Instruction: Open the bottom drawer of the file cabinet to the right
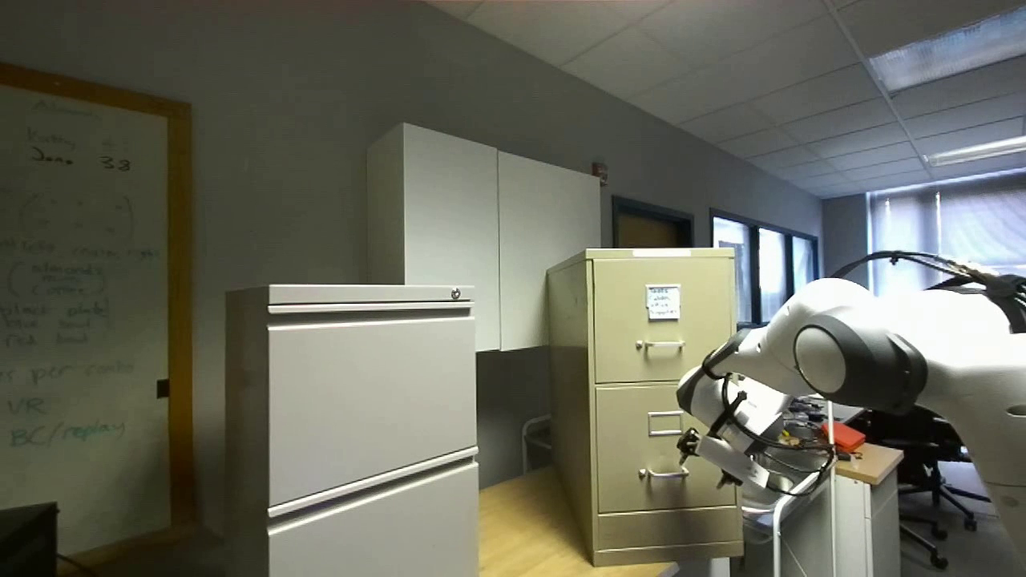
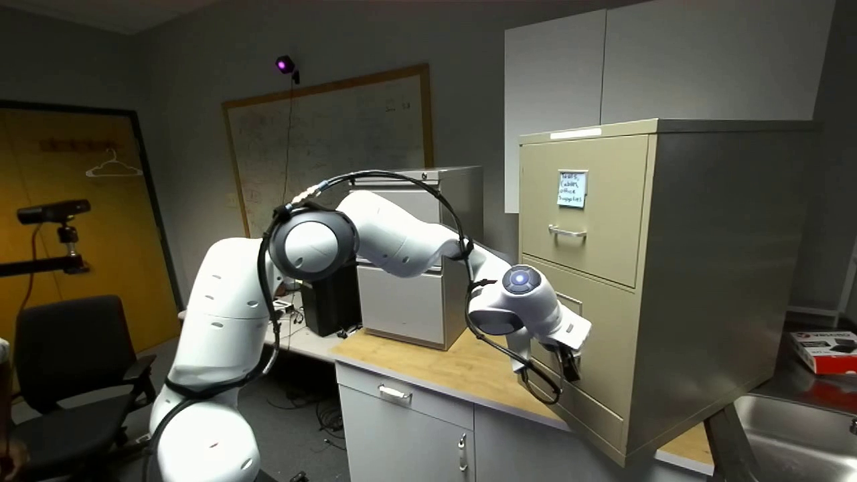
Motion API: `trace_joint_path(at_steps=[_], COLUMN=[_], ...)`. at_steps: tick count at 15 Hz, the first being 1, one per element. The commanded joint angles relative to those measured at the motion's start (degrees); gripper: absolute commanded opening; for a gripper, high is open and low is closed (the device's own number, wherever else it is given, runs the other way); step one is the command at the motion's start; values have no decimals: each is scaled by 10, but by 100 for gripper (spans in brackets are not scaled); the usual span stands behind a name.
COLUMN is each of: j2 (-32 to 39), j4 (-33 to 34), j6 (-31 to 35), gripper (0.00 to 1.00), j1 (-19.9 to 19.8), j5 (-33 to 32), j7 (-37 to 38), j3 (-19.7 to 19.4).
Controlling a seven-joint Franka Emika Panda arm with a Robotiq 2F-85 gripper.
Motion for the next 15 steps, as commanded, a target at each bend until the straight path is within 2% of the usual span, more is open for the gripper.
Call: trace_joint_path(at_steps=[1, 10, 11, 15], j2=[30, 113, 115, 143], j4=[51, 138, 140, 148], j6=[-19, -53, -42, -37], gripper=[100, 100, 100, 100], j1=[-8, -2, -37, -57], j5=[3, -9, -45, -92], j7=[10, 31, 51, 78], j3=[3, 4, 49, 89])
